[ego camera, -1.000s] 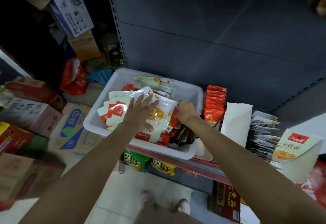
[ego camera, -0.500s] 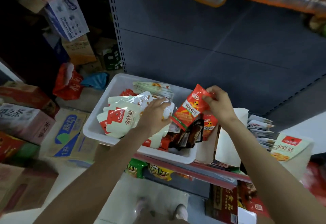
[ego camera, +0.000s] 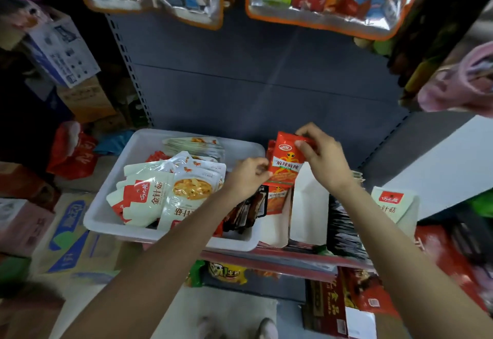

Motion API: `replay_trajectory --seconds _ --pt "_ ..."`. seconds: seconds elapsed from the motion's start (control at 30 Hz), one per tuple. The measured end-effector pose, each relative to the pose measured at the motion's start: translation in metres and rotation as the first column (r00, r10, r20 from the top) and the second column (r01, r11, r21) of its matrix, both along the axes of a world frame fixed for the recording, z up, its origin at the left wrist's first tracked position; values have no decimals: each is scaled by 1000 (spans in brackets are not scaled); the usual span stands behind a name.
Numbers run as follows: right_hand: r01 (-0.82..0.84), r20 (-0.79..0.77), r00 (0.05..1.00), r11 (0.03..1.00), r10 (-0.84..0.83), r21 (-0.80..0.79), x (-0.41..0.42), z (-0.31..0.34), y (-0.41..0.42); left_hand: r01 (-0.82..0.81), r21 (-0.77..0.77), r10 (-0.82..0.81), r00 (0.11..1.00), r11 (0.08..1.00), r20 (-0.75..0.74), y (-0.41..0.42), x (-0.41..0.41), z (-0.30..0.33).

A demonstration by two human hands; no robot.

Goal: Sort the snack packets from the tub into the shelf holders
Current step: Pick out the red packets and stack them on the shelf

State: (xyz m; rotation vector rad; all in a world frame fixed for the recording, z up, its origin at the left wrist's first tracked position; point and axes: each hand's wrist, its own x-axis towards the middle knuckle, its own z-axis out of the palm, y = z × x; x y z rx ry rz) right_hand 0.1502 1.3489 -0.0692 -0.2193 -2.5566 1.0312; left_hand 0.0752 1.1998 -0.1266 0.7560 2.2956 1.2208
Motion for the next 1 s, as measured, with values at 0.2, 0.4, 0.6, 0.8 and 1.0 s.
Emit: replay_trajectory --seconds 0.2,0.4,0.6,0.8,1.0 --pt "12 74 997 1000 -11 -15 3 -20 4 38 -277 -48 998 960 -29 0 5 -19" --pt "103 -4 995 994 -103 -39 3 -16 10 16 -448 -46 997 894 -56 5 22 -29" --pt "19 95 995 999 -16 -33 5 -31 4 10 -365 1 1000 931 29 -1 20 -26" --pt "-33 208 978 998 22 51 -3 -58 -4 -69 -235 94 991 970 97 -19 13 -26" --pt "-7 330 934 915 -139 403 4 -86 -12 -60 -227 96 984 972 148 -18 14 -33"
